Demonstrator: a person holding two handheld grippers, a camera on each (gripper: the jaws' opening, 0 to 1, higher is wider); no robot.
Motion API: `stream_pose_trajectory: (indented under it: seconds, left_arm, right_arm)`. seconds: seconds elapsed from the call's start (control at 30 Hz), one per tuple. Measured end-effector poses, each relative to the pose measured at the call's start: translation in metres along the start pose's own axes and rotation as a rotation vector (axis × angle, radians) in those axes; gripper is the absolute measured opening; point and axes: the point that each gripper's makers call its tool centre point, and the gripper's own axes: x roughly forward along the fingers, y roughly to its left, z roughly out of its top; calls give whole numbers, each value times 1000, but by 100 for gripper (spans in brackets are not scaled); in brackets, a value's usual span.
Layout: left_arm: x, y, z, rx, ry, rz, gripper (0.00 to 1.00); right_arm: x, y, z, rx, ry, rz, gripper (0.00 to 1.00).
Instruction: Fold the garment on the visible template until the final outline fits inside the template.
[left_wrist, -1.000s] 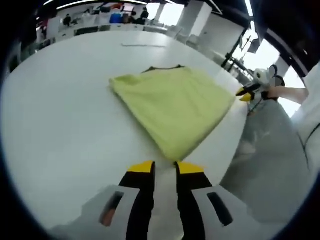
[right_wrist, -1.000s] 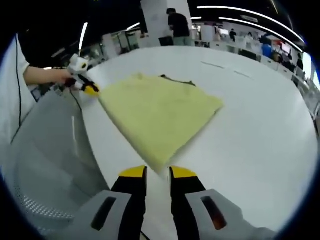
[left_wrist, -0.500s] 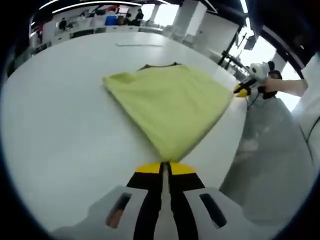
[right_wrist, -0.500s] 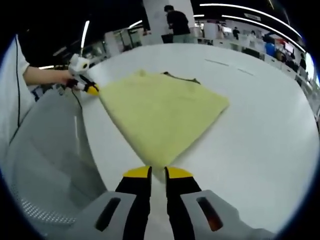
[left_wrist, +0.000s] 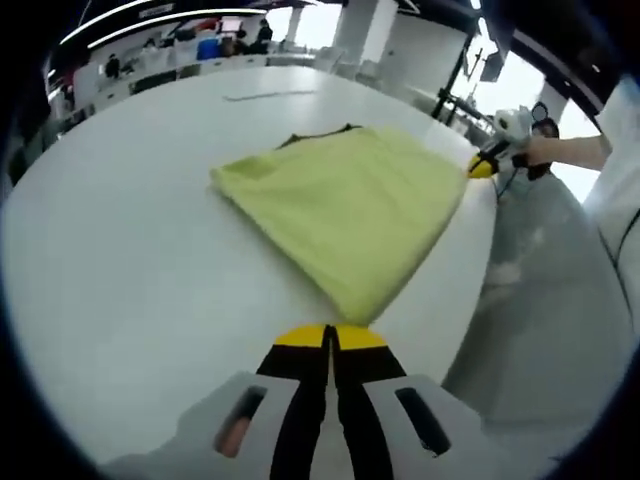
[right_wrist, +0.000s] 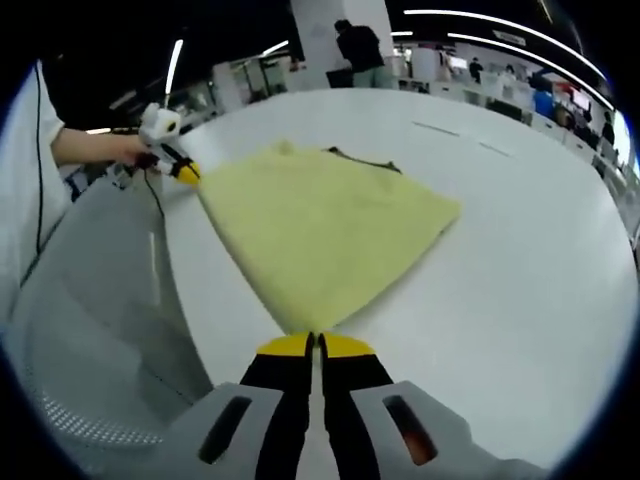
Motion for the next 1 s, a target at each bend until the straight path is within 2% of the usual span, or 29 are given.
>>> stream_pose_trajectory:
  seconds: [0.1,0.17,0.23,0.33,0.47,0.57,0.73,1.0]
  left_arm:
    - [1,-10,0,-24,-16,-45,2]
    - [3,-14,-2,-34,-22,-54,14]
    - [7,-17,-4,-31,-21,-61,17]
    - [11,-15,-7,-32,-12,-54,12]
    - [14,-13,0,-65,-52,-50,1]
    - [14,-11,3,-61,-59,-40,0]
    - [10,-9,1,4,-26,-32,0]
    - [1,-10,13,153,4,-25,0]
  right_arm:
    - [1,1,-1,-6,10,3,4]
    - [1,1,-2,-6,13,3,4]
    - [1,1,-2,-7,15,4,3]
    - [2,1,-2,-9,17,5,3]
    - [0,1,0,-14,19,7,3]
    - [0,0,0,-17,20,8,3]
    - [-1,0,0,-19,21,6,3]
    - [-4,0,3,-28,20,15,3]
